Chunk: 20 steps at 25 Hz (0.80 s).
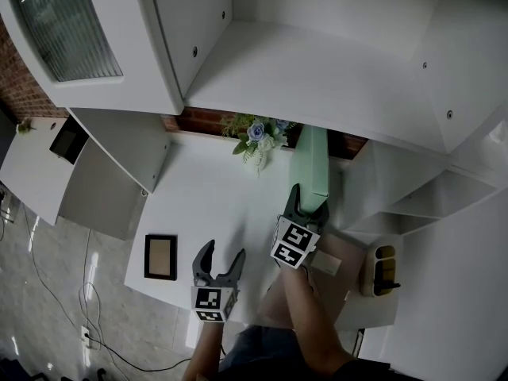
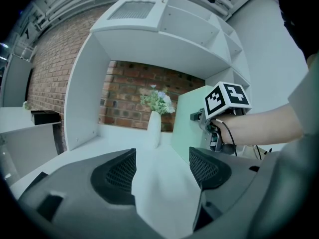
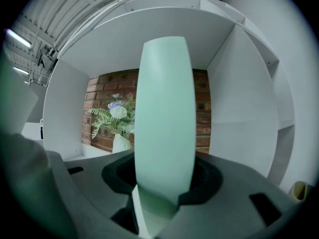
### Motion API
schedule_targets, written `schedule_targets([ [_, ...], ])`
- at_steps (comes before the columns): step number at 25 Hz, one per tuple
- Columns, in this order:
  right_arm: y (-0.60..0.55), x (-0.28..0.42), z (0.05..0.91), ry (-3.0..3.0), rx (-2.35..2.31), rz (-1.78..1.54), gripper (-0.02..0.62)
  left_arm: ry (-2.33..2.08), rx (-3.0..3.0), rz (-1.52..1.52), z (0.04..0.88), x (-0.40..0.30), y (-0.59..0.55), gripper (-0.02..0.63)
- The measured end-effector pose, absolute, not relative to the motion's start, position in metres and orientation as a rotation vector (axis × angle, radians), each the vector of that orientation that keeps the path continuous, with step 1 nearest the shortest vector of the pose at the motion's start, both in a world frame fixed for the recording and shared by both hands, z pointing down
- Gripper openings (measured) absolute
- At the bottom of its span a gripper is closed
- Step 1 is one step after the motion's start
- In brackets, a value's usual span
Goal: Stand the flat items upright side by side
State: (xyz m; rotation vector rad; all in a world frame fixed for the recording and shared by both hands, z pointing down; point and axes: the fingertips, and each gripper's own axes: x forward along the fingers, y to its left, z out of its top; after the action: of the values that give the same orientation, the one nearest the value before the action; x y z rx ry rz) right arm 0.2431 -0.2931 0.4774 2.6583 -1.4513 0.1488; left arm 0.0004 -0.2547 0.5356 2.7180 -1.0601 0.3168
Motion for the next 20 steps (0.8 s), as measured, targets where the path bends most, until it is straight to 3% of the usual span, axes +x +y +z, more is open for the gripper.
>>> schedule_targets([
  [6, -0.294, 0.242, 0.478, -1.487, 2.637, 0.166, 0.209, -1.062, 2.717, 0.321, 0.536, -0.001, -0.25, 0.31],
  [11, -0.285, 0.242, 0.468, -1.528, 2.653, 0.176, 0.285, -1.06, 2.719, 0.319, 0.534, 0.0, -0.244, 0.31],
  [20, -0.231, 0.224, 0.436, -1.675, 2.679, 0.185, 0.324, -1.025, 2.751, 0.295, 0.521, 0.011, -0.234, 0.31],
])
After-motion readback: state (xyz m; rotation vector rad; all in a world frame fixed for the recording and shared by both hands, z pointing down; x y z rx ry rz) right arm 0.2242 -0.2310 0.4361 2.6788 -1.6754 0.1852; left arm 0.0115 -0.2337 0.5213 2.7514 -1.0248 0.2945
